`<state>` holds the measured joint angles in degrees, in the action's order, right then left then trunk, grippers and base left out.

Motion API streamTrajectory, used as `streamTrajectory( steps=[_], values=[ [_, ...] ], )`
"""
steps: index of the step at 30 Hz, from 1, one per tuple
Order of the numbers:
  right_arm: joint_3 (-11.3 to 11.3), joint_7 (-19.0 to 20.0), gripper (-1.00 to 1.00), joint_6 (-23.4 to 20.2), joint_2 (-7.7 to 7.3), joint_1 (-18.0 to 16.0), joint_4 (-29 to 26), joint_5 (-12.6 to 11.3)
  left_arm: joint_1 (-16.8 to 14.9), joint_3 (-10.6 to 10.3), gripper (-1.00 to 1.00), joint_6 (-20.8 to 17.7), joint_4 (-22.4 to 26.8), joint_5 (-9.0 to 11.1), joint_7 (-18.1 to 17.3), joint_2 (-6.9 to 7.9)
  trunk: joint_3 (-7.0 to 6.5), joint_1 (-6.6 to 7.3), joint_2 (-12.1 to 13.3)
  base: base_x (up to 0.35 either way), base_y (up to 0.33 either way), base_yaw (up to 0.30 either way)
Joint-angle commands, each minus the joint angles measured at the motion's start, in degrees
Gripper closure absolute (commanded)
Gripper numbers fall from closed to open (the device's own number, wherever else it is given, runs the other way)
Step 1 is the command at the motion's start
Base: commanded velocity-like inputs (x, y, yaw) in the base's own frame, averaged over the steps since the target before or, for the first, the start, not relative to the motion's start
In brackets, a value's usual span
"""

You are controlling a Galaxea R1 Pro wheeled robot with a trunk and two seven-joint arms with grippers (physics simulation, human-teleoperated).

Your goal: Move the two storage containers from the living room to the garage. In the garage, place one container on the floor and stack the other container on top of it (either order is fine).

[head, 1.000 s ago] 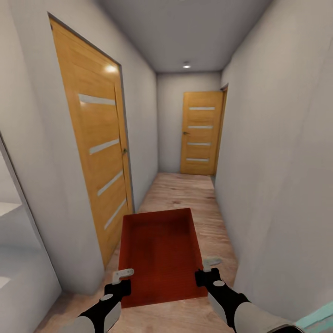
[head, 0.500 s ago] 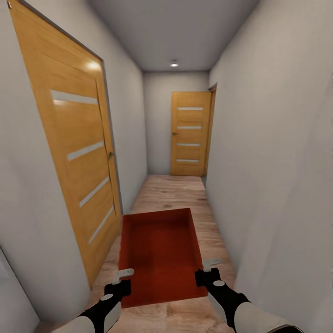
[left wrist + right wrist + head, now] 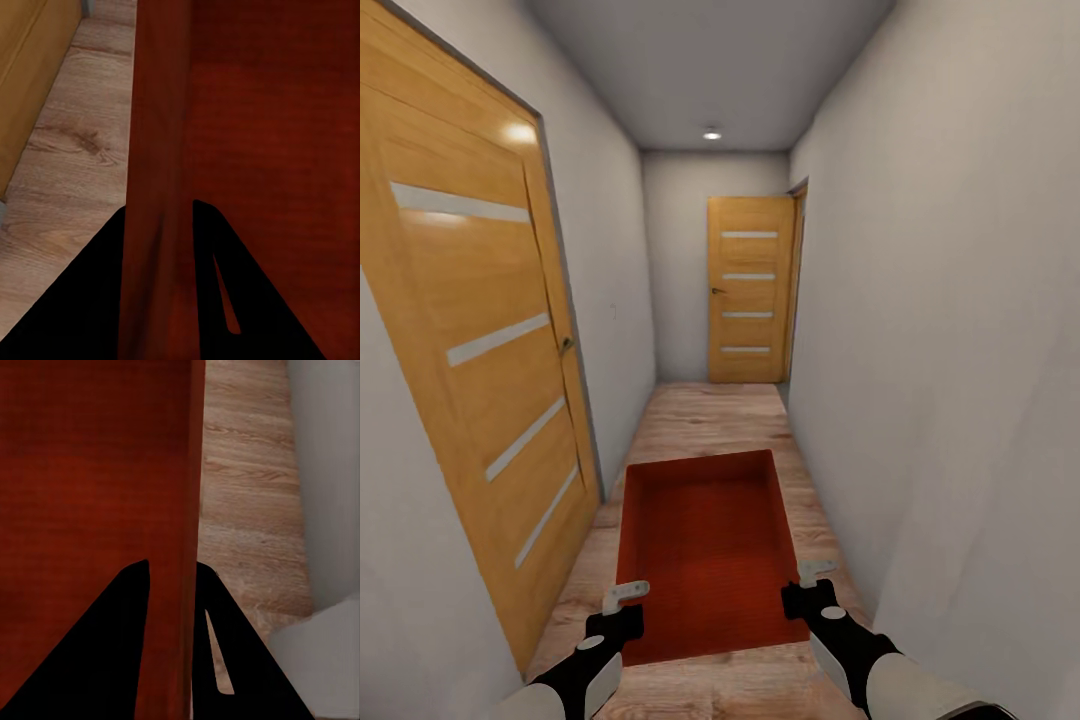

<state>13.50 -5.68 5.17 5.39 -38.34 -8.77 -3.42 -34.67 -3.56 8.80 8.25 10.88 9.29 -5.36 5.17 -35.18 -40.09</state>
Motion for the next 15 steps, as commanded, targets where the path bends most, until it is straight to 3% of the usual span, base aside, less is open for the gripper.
streamTrajectory(
  steps=[1, 15],
  values=[
    [-2.2, 0.1, 1.0, 4.7, 0.41, -0.1, -0.9, -3.6, 0.0, 3.8, 1.0, 0.3, -0.2, 0.7, 1.6, -0.01, 0.1, -0.05, -0.1, 0.322, 0.097, -0.004],
    [-2.2, 0.1, 1.0, 4.5, 0.41, -0.1, -0.9, -3.6, 0.0, 3.7, 1.0, 0.3, -0.1, 0.7, 1.6, -0.01, 0.1, -0.05, -0.1, 0.322, 0.102, 0.0]
  ],
)
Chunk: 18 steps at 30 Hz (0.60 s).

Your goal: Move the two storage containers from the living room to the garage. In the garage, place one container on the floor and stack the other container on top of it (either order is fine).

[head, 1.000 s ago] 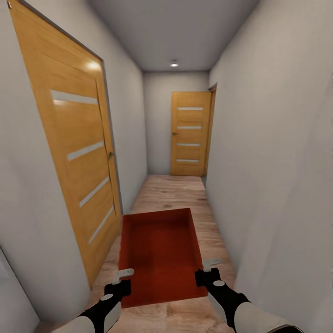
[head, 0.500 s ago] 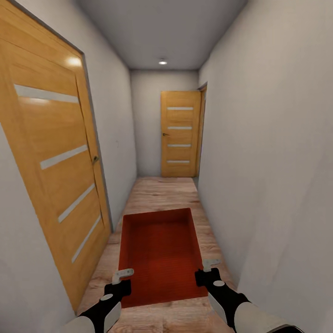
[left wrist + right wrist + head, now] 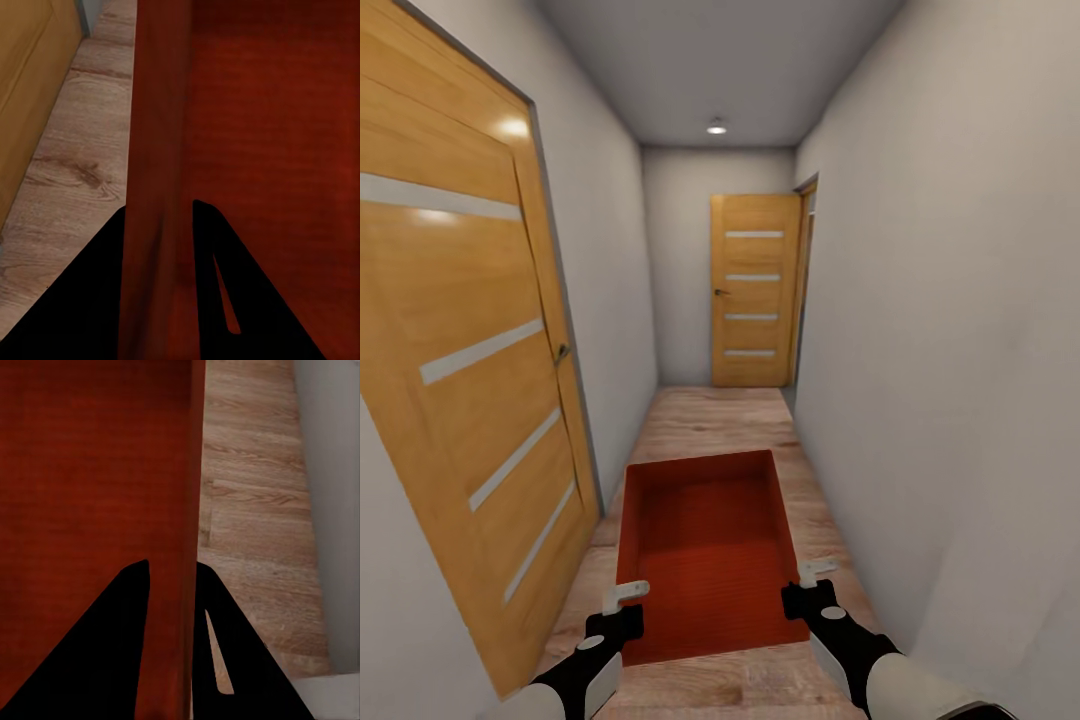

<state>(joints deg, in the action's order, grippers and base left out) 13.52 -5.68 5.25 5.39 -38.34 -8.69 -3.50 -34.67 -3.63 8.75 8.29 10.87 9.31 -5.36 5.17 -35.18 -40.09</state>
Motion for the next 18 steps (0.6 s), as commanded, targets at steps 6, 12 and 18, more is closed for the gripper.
streamTrajectory(
  steps=[6, 12, 18],
  values=[
    [-2.2, 0.1, 1.0, 4.5, 0.41, -0.1, -1.0, -3.5, 0.0, 3.8, 1.0, 0.3, -0.2, 0.7, 1.6, -0.01, 0.1, -0.05, -0.1, 0.322, 0.102, 0.0],
    [-2.2, 0.1, 1.0, 4.5, 0.41, -0.1, -1.0, -3.5, 0.0, 3.8, 1.0, 0.3, -0.2, 0.6, 1.6, -0.01, 0.1, -0.05, -0.1, 0.322, 0.1, 0.0],
    [-2.2, 0.1, 1.0, 4.5, 0.41, -0.1, -1.0, -3.5, 0.0, 3.8, 1.0, 0.3, -0.2, 0.6, 1.6, -0.01, 0.1, -0.05, -0.1, 0.322, 0.056, 0.0]
  ],
)
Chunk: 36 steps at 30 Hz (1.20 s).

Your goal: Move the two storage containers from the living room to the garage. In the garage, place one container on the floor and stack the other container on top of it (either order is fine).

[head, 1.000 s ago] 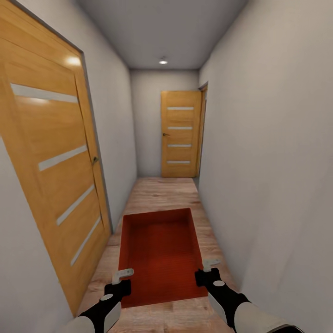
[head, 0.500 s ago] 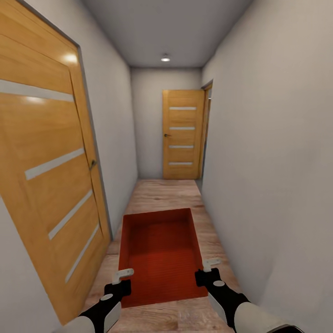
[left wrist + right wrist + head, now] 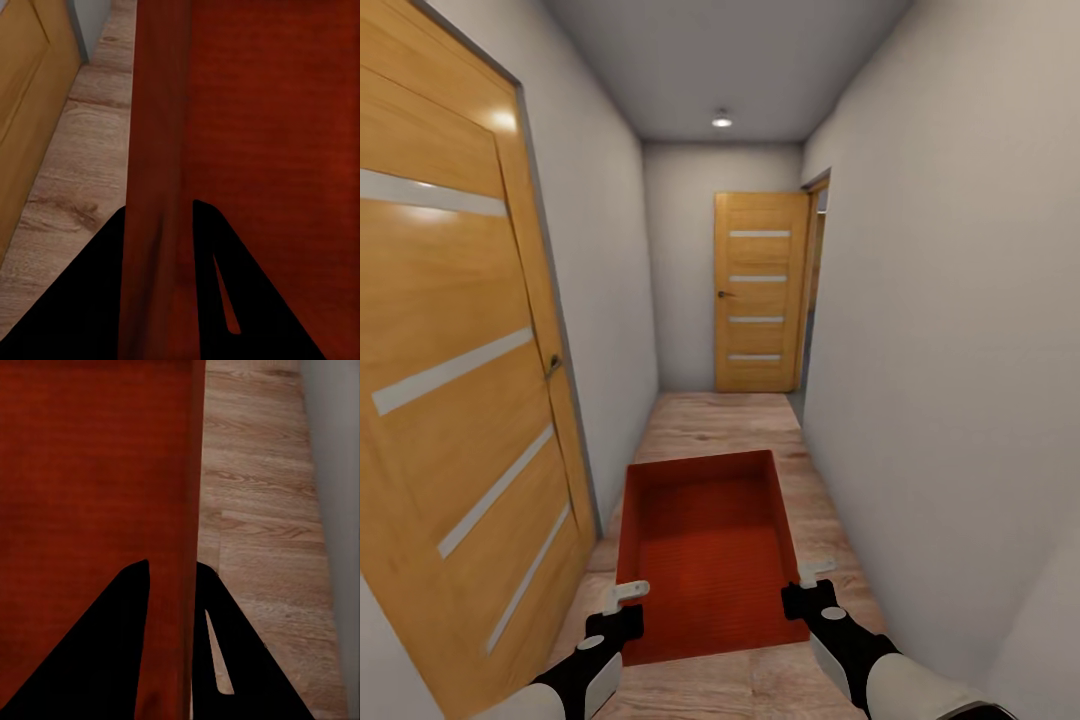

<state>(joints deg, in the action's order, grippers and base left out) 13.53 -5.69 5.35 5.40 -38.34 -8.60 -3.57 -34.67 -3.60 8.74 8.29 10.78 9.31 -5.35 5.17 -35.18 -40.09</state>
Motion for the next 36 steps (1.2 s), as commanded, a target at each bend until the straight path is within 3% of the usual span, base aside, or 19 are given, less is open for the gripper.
streamTrajectory(
  steps=[1, 36],
  values=[
    [-2.2, 0.2, 1.0, 4.4, 0.41, -0.1, -1.1, -3.5, 0.0, 3.8, 1.0, 0.3, -0.2, 0.7, 1.6, -0.01, 0.1, -0.05, -0.1, 0.323, 0.014, 0.0],
    [-2.2, 0.2, 1.0, 4.4, 0.41, -0.1, -1.1, -3.5, 0.0, 3.8, 1.0, 0.4, -0.1, 0.7, 1.6, -0.01, 0.1, -0.05, -0.1, 0.323, 0.001, 0.0]
  ],
)
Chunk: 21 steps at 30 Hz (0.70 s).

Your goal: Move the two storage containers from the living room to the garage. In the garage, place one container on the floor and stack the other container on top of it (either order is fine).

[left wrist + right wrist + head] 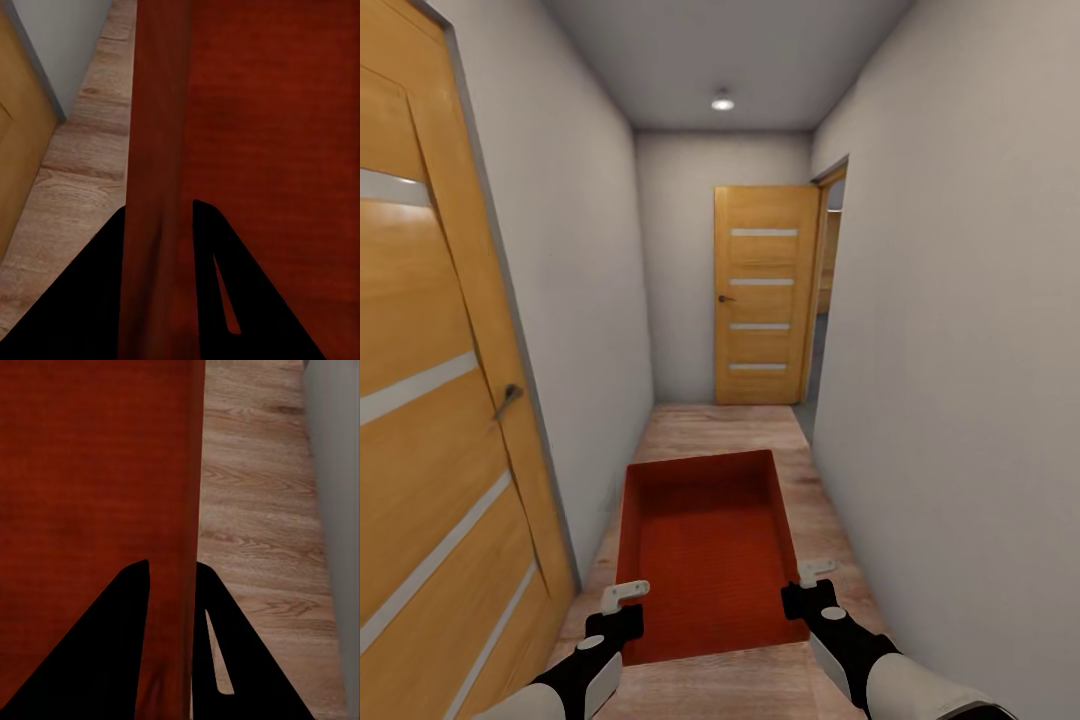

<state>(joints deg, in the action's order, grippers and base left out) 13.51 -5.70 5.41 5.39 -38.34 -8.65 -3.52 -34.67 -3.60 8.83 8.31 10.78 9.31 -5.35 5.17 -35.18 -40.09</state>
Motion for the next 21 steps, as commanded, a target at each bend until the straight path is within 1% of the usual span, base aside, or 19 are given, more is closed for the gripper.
streamTrajectory(
  steps=[1, 21],
  values=[
    [-2.2, 0.2, 1.0, 4.3, 0.41, -0.1, -1.0, -3.5, 0.0, 3.8, 1.0, 0.3, -0.2, 0.7, 1.6, -0.01, 0.1, -0.05, -0.1, 0.323, 0.0, 0.0],
    [-2.2, 0.2, 1.0, 4.3, 0.41, -0.1, -1.0, -3.5, 0.0, 3.8, 1.0, 0.3, -0.2, 0.7, 1.6, -0.01, 0.1, -0.05, -0.1, 0.323, 0.0, 0.0]
  ],
)
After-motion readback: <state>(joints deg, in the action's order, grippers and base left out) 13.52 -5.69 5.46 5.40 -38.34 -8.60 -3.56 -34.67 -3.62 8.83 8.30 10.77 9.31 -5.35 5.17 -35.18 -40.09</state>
